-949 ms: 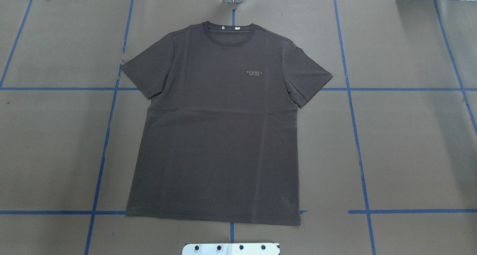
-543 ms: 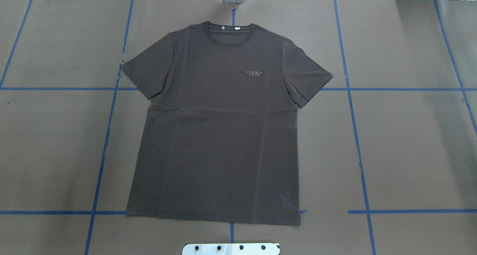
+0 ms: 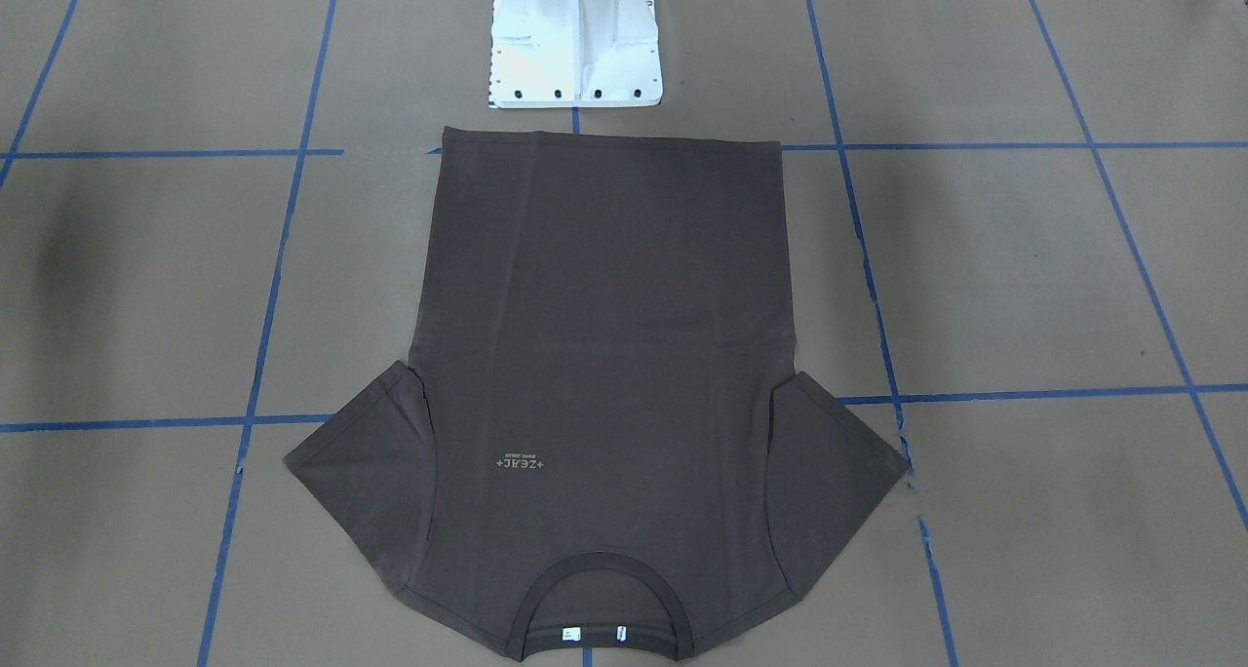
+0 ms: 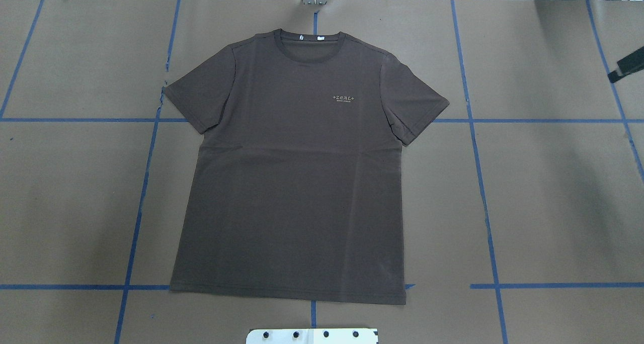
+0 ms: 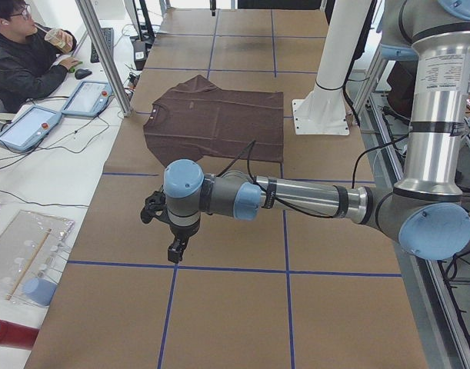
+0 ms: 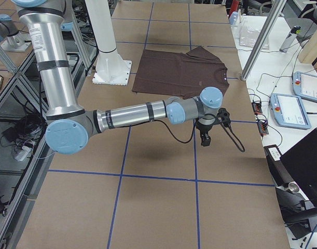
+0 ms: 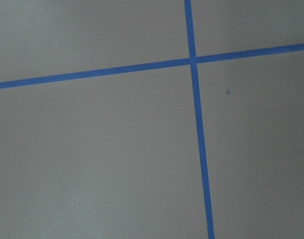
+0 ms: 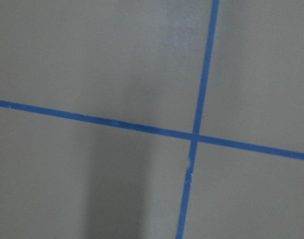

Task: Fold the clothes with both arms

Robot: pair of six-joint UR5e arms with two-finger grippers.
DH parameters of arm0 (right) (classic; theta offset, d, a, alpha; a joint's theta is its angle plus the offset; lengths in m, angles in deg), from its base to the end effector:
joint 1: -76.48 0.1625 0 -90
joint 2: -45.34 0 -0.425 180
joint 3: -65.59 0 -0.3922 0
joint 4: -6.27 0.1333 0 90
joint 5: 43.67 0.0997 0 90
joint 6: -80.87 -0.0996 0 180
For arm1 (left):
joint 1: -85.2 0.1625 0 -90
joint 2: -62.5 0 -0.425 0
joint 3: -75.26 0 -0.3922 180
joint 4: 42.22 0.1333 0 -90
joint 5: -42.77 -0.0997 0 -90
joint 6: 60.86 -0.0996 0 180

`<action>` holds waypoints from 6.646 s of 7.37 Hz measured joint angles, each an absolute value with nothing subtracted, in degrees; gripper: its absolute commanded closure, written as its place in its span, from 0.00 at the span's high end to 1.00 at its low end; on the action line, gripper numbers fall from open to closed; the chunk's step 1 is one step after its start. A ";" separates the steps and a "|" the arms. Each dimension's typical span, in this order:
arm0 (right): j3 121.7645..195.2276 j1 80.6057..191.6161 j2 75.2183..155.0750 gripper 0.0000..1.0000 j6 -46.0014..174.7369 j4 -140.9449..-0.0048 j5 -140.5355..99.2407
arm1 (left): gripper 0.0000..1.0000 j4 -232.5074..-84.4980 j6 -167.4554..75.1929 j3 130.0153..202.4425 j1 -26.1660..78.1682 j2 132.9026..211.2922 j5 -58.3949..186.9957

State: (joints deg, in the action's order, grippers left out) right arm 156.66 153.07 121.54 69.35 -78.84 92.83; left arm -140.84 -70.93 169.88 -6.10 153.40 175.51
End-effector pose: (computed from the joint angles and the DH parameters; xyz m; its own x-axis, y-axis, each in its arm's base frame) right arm -0.0792 -0.5953 0.5054 0.6440 -0.2073 0.7364 0.0915 0.9765 0.1949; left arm -0.0773 -0.5100 0.5963 0.7305 0.3163 -0.6053 -0.1074 0.9284 0.3556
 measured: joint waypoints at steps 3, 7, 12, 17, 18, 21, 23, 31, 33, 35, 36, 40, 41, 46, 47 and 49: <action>153.99 141.70 108.95 1.00 53.09 -78.41 90.20 | 1.00 -145.99 -70.31 167.30 -5.65 154.35 175.28; 139.33 131.98 103.30 1.00 32.01 -56.98 79.81 | 1.00 -147.93 -68.07 166.83 -5.43 155.00 175.44; 136.39 128.11 102.39 0.99 29.90 -58.45 76.18 | 1.00 -148.13 -66.15 167.17 -5.49 155.38 175.57; 133.78 127.47 101.85 0.89 29.81 -58.62 75.01 | 1.00 -148.06 -66.20 167.10 -5.51 155.38 177.76; 133.66 127.27 101.70 0.88 29.73 -58.60 75.04 | 1.00 -148.03 -66.17 167.08 -5.51 155.37 177.99; 133.02 126.97 101.29 0.32 29.63 -58.59 75.07 | 1.00 -147.96 -66.14 167.10 -5.51 155.34 178.17; 132.93 126.95 101.06 0.00 29.90 -58.55 75.11 | 1.00 -147.90 -66.14 167.09 -5.50 155.37 178.20; 137.87 125.96 96.22 0.00 28.98 -57.90 74.73 | 1.00 -147.60 -66.05 167.02 -5.51 155.41 178.12; 137.10 122.74 91.10 0.00 28.47 -57.93 68.84 | 1.00 -147.45 -65.99 166.98 -5.51 155.60 178.12; 133.48 119.05 85.76 0.00 28.31 -56.33 61.42 | 1.00 -147.30 -65.96 167.06 -5.51 155.75 178.12; 131.74 118.08 84.72 0.99 28.24 -54.42 59.57 | 1.00 -147.29 -65.92 167.08 -5.51 155.84 178.12; 130.07 117.53 84.25 1.00 26.59 -52.50 58.94 | 1.00 -147.93 -62.70 167.06 -5.43 157.40 178.02; 130.49 117.90 84.44 1.00 25.30 -54.14 61.12 | 1.00 -148.40 -58.47 166.98 -4.61 158.99 177.88; 150.91 125.42 95.47 1.00 25.27 -78.14 77.40 | 1.00 -161.74 -17.99 165.24 15.81 167.78 168.28; 152.97 126.45 96.86 1.00 25.56 -79.99 78.53 | 1.00 -165.23 -9.33 163.14 20.42 170.02 164.04; 154.41 127.36 98.40 1.00 25.75 -81.33 79.38 | 1.00 -167.59 1.35 160.13 29.43 173.80 154.16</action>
State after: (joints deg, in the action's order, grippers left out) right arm 154.41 127.36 98.40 25.75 -81.33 79.38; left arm -167.59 1.35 160.13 29.43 173.80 154.16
